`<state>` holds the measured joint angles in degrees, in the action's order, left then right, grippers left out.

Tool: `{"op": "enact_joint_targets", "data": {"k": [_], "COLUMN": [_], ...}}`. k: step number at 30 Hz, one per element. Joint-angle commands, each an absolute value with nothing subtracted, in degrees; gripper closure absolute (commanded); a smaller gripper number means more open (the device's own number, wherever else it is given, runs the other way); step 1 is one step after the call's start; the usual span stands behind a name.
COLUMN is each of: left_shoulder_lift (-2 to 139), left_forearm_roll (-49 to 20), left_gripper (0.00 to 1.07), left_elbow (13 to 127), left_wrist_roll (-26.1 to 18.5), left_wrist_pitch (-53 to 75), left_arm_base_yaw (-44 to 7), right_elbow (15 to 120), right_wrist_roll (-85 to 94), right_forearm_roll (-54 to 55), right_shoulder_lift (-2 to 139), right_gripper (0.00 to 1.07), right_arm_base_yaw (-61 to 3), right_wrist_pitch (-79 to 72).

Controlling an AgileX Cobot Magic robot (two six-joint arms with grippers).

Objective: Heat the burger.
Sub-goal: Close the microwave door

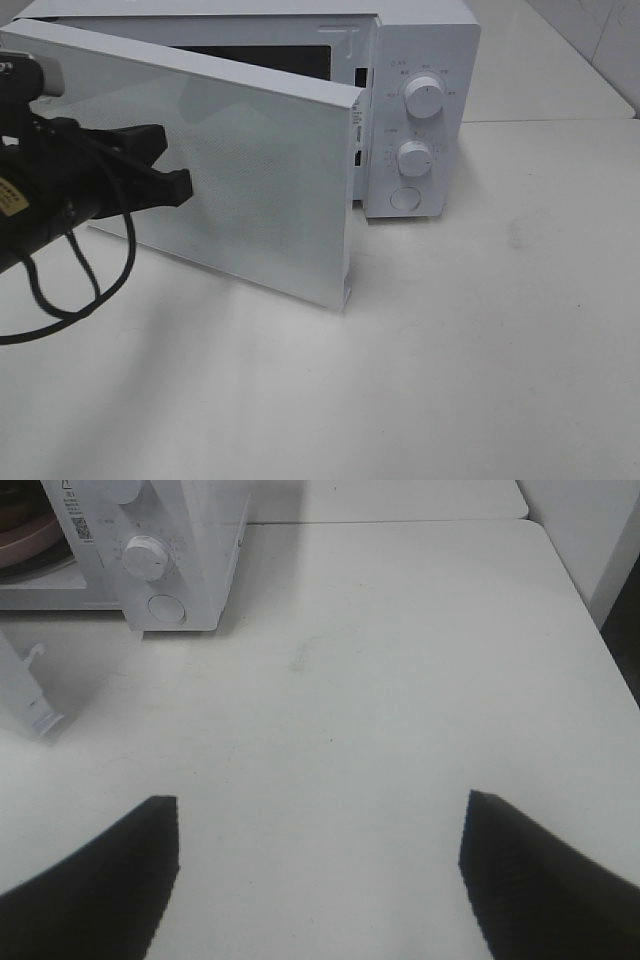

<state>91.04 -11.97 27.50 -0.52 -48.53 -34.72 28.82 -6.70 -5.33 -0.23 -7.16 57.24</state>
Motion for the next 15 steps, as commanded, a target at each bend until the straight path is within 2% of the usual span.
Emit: {"op": "enact_joint_targets", "data": {"k": [1,2,4,6,7,8,10,12,15], "left_shoulder_lift": [92.82,92.82,95.28,95.97,97.29,97.29,99.52,100.1,102.79], "left_forearm_roll": [-18.28,-18.28,-24.64,-26.41,-30.19,-30.19,-35.29,-36.73,-42.86], "left_gripper": [1.07,1.07,1.07,1.07,1.07,1.07,1.07,1.07,1.07], "left_elbow": [31.05,31.05,35.12,36.33,38.9,38.9,42.69,43.77,48.87], "left_wrist_roll": [-3.84,-3.84,-8.25,-9.28,-11.29,-11.29,-14.38,-15.3,-20.34], "left_wrist_pitch": [-48.47,-48.47,-47.15,-47.1,-47.1,-47.1,-47.04,-47.04,-46.01], "left_arm_base_yaw": [-37.93,-37.93,-41.08,-41.83,-43.03,-43.03,-44.92,-45.38,-47.21], "right_elbow": [28.71,28.71,28.71,28.71,28.71,28.71,28.71,28.71,28.71], "right_wrist_roll": [-6.99,-6.99,-6.99,-6.99,-6.99,-6.99,-6.99,-6.99,-6.99], "right_forearm_roll": [-5.27,-5.27,-5.27,-5.27,-5.27,-5.27,-5.27,-5.27,-5.27], "right_shoulder_lift": [-1.83,-1.83,-1.83,-1.83,-1.83,-1.83,-1.83,-1.83,-1.83], "right_gripper": [0.32,0.32,0.32,0.32,0.32,0.32,0.32,0.32,0.32], "right_arm_base_yaw": [-6.76,-6.76,-6.76,-6.76,-6.76,-6.76,-6.76,-6.76,-6.76], "right_wrist_pitch": [57.24,57.24,57.24,57.24,57.24,57.24,57.24,57.24,57.24]}}
